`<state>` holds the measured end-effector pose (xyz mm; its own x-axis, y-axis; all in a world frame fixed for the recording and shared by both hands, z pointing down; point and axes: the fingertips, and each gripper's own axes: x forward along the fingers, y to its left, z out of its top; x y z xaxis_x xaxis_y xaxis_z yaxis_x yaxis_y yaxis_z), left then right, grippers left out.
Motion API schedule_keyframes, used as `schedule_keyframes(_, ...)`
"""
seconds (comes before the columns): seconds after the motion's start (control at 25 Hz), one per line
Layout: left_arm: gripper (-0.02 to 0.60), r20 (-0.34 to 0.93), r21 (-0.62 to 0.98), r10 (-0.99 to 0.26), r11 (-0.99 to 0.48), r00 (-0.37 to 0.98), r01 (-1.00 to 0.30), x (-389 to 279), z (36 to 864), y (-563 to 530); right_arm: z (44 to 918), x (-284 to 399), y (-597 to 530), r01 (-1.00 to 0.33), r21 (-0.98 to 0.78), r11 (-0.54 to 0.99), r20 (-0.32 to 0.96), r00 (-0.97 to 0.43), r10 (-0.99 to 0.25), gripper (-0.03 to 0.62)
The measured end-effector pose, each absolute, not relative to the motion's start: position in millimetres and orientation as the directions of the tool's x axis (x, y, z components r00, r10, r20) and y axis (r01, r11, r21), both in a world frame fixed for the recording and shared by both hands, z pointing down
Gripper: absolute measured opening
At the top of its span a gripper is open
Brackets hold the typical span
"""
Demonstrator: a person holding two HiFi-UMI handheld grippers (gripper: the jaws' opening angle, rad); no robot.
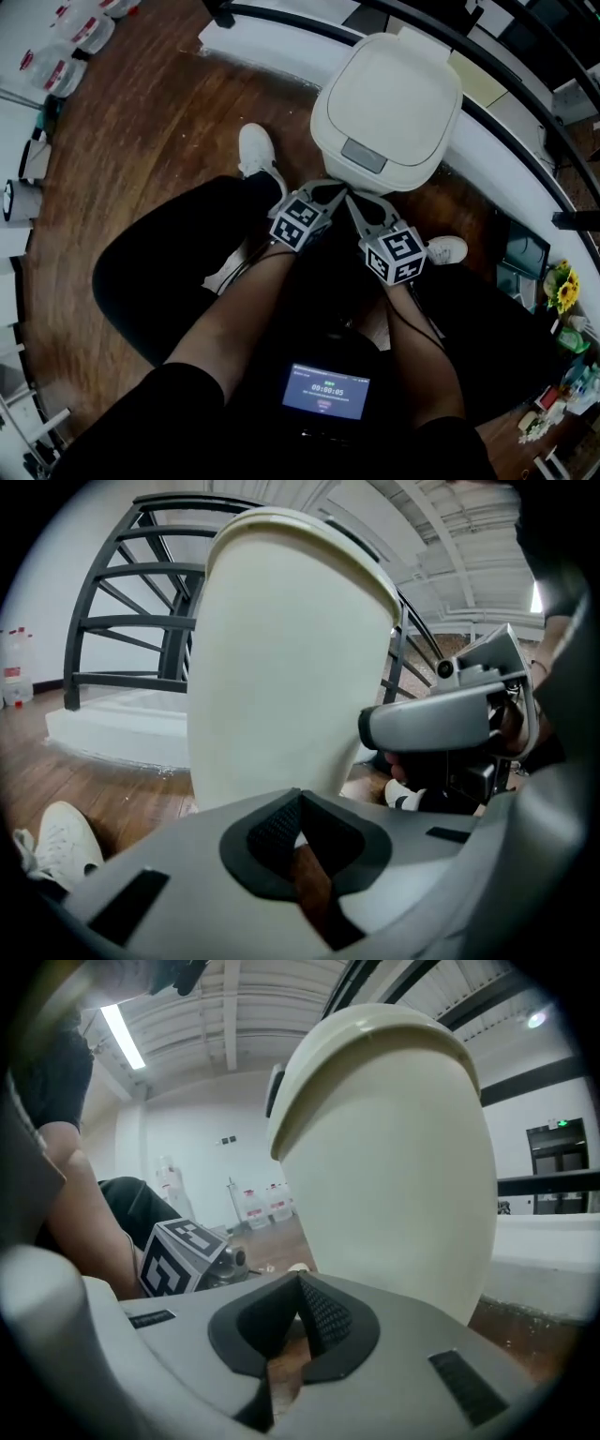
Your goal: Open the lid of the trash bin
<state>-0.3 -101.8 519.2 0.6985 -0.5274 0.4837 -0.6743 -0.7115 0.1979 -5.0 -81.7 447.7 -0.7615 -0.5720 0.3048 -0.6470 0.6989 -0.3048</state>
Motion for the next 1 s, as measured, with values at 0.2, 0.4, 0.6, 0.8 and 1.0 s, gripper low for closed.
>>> schedule_keyframes(0.2, 0.031, 0.507, 0.212, -0.499, -0.718, 0.703, -0.663, 9, 549, -108, 469, 6, -86, -0.671, -0.334, 0.662, 0.314, -0.741, -0.593, 0.018)
schedule_keyframes(0.4, 0.031, 0.532, 0.236, -0.466, -0.720, 0.707, -0.652, 15, 575, -104, 483, 15, -89, -0.698, -0.354, 0.623, 0.322, -0.716, -0.619, 0.018)
schedule_keyframes(0.6, 0.031, 0.554, 0.243, -0.458, -0.710, 0.695, -0.661, 16, 596, -110, 493, 17, -95, -0.710, -0.359, 0.606, 0.333, -0.704, -0.627, 0.018)
schedule_keyframes(0.8, 0.031, 0.565, 0.243, -0.458, -0.702, 0.686, -0.669, 17, 613, -118, 506, 16, -98, -0.709, -0.364, 0.604, 0.348, -0.705, -0.618, 0.018)
schedule_keyframes(1.0, 0.031, 0.577, 0.244, -0.464, -0.688, 0.673, -0.683, 17, 631, -129, 519, 15, -95, -0.711, -0.370, 0.598, 0.363, -0.703, -0.611, 0.018)
